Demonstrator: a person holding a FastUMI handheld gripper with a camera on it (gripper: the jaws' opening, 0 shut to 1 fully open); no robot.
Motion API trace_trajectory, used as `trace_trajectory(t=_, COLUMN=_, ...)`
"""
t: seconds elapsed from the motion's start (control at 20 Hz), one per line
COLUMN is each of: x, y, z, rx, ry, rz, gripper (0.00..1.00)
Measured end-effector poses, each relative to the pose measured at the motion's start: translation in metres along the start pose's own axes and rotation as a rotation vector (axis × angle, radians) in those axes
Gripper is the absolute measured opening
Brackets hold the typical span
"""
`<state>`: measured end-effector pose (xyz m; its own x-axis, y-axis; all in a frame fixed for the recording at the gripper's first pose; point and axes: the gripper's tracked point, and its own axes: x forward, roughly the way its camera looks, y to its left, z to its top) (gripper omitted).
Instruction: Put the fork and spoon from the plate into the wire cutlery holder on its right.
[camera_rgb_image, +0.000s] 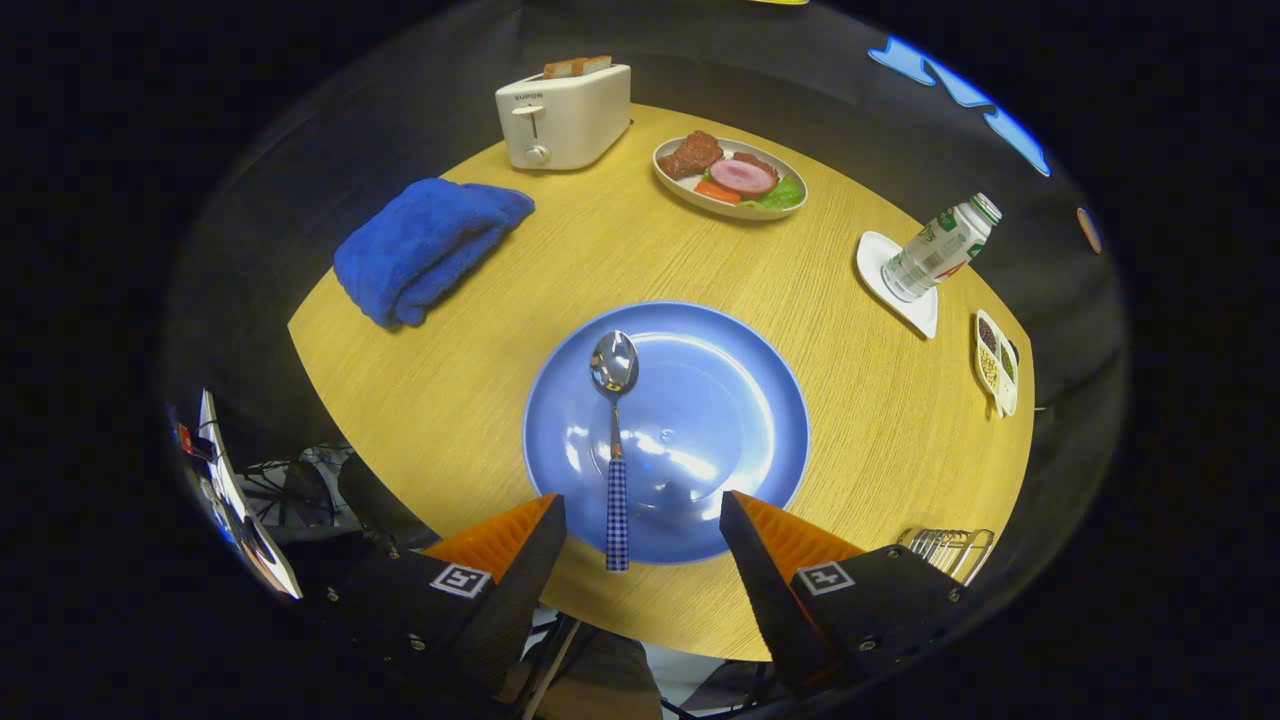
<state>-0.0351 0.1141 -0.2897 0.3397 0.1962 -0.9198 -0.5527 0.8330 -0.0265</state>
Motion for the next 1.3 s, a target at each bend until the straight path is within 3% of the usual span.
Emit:
trace_trajectory(t=0.25, x=0.029, y=0.005, z=-0.012, rx=0.01, ry=0.046, rz=0.039, gripper=0.94)
trace_trajectory(t=0.45, x=0.039, y=0.006, z=-0.015, rx=-0.006, ry=0.083, rz=0.056, gripper=0.84)
trace_trajectory(t=0.5, x=0.045, y=0.008, z=-0.018, rx=0.0, ry=0.086, rz=0.068, gripper=0.69)
trace_trajectory(t=0.55, x=0.047, y=0.01, z=-0.02, rx=-0.001, ry=0.102, rz=0.073, gripper=0.64)
trace_trajectory(t=0.65, x=0.053, y=0.013, z=-0.026, rx=-0.008, ry=0.133, rz=0.089, gripper=0.42)
trace_trajectory(t=0.7, x=0.052, y=0.013, z=-0.027, rx=-0.021, ry=0.145, rz=0.094, gripper=0.35)
trace_trajectory(t=0.75, x=0.051, y=0.014, z=-0.013, rx=-0.028, ry=0.14, rz=0.105, gripper=0.35)
trace_trajectory(t=0.8, x=0.058, y=0.015, z=-0.023, rx=-0.006, ry=0.114, rz=0.11, gripper=0.08)
trace_trajectory(t=1.05, x=0.053, y=0.015, z=-0.028, rx=-0.041, ry=0.155, rz=0.13, gripper=0.09)
trace_trajectory(t=1.3, x=0.02, y=-0.001, z=-0.045, rx=-0.039, ry=0.177, rz=0.115, gripper=0.09)
